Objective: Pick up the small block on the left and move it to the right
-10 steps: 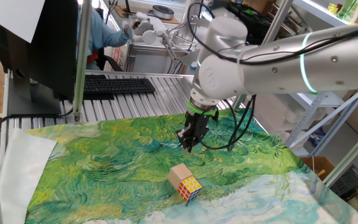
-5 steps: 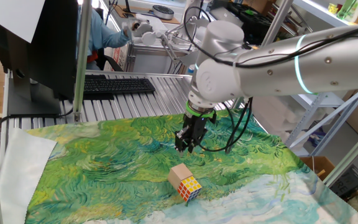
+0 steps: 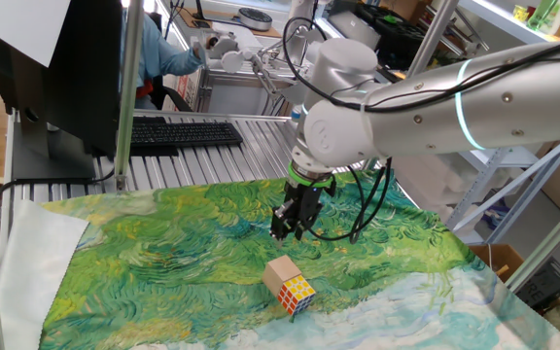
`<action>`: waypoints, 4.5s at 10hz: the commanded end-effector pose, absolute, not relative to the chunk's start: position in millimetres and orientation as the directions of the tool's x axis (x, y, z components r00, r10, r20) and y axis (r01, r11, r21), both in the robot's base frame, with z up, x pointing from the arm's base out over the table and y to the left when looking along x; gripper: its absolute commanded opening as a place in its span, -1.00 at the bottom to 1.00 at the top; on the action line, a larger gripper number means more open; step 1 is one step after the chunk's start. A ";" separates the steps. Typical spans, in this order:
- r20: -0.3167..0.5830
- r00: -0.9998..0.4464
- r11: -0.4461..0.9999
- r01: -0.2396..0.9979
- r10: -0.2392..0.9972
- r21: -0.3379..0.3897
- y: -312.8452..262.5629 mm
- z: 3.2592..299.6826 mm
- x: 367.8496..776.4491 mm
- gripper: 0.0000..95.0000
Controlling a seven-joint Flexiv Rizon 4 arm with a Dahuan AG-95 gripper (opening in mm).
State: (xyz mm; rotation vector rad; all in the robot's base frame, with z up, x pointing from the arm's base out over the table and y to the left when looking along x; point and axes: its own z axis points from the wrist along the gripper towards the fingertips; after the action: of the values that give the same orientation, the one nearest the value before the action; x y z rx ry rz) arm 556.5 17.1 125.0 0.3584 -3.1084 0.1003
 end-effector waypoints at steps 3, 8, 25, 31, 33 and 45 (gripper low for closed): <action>0.018 -0.973 0.971 -0.230 -0.229 -0.064 16.8 119.5 556.6 0.60; 0.017 -0.971 0.969 -0.240 -0.239 -0.061 8.5 97.0 552.6 1.00; 0.006 -0.973 0.972 -0.229 -0.229 -0.058 7.9 53.8 544.4 0.60; 0.002 -0.976 0.975 -0.217 -0.217 -0.056 8.6 54.1 544.5 0.60; -0.001 -0.978 0.976 -0.209 -0.209 -0.058 8.5 55.2 545.9 0.60; 0.016 -0.982 0.979 -0.191 -0.191 -0.069 8.5 55.2 545.9 1.00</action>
State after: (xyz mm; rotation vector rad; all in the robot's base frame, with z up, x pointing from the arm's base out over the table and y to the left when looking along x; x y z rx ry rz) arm 546.7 8.7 55.0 0.3009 -3.1142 0.1095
